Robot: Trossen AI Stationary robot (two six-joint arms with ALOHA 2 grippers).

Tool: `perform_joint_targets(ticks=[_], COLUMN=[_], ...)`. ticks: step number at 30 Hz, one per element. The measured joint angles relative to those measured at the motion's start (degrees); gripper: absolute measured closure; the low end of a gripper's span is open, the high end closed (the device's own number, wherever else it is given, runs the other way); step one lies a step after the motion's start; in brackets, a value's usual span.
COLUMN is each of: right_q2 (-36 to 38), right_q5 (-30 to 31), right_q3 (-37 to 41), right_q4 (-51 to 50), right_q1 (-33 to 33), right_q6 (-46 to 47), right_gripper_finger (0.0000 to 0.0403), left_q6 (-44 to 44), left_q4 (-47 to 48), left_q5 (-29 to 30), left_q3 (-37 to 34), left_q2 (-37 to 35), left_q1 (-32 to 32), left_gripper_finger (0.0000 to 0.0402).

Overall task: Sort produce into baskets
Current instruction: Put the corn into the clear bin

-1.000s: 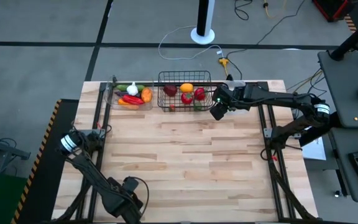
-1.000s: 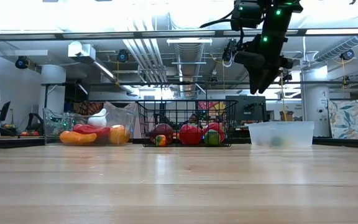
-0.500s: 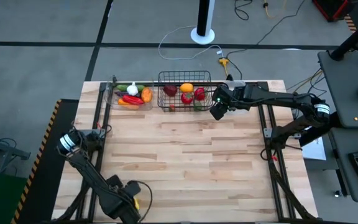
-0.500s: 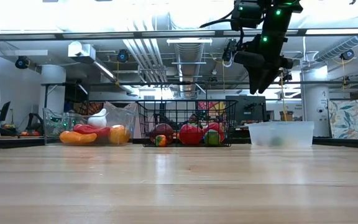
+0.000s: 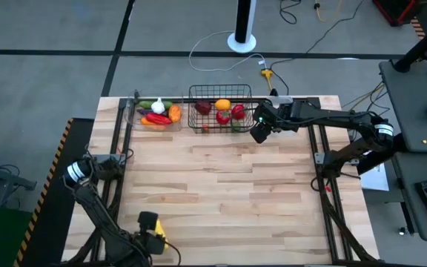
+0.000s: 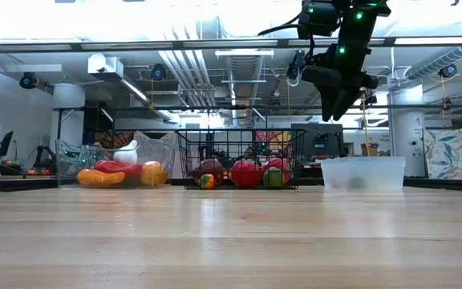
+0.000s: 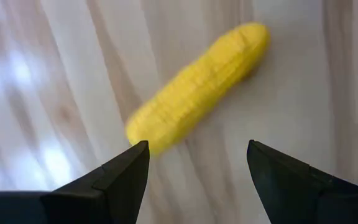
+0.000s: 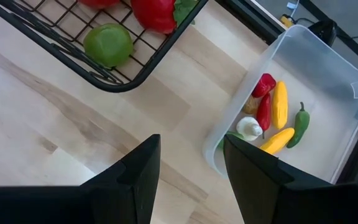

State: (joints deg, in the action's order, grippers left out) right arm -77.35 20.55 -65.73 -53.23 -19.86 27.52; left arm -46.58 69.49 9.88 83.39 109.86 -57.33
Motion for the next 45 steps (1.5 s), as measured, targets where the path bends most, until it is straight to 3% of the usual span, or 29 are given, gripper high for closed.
perform_joint_targets(ticks=[11,31,35,42,45], right_q2=[0.0,0.0,0.0,0.0,0.0], right_q5=[0.0,-1.1,-1.4,-3.0,-3.0], right_q3=[0.0,0.0,0.0,0.1,0.4], right_q4=[0.0,0.0,0.0,0.0,-0.5], right_q1=[0.1,0.1,0.1,0.8,2.8], right_q6=[1.1,1.5,1.4,-0.4,-0.9], right_gripper_finger=[0.0234,0.0234,0.0234,0.0235,0.0241], left_q6=[14.3,15.5,11.8,8.0,6.0], left_q4=[-4.7,-22.5,-22.5,-21.8,-21.8], left_q5=[5.0,6.3,6.5,8.2,9.2], left_q3=[-2.7,-15.8,-15.9,-15.7,-15.7], left_q2=[0.7,-1.4,-1.6,-1.8,-2.0], left_q1=[0.6,0.8,0.9,1.0,1.0], left_gripper_finger=[0.015,0.0153,0.0184,0.0291,0.0298])
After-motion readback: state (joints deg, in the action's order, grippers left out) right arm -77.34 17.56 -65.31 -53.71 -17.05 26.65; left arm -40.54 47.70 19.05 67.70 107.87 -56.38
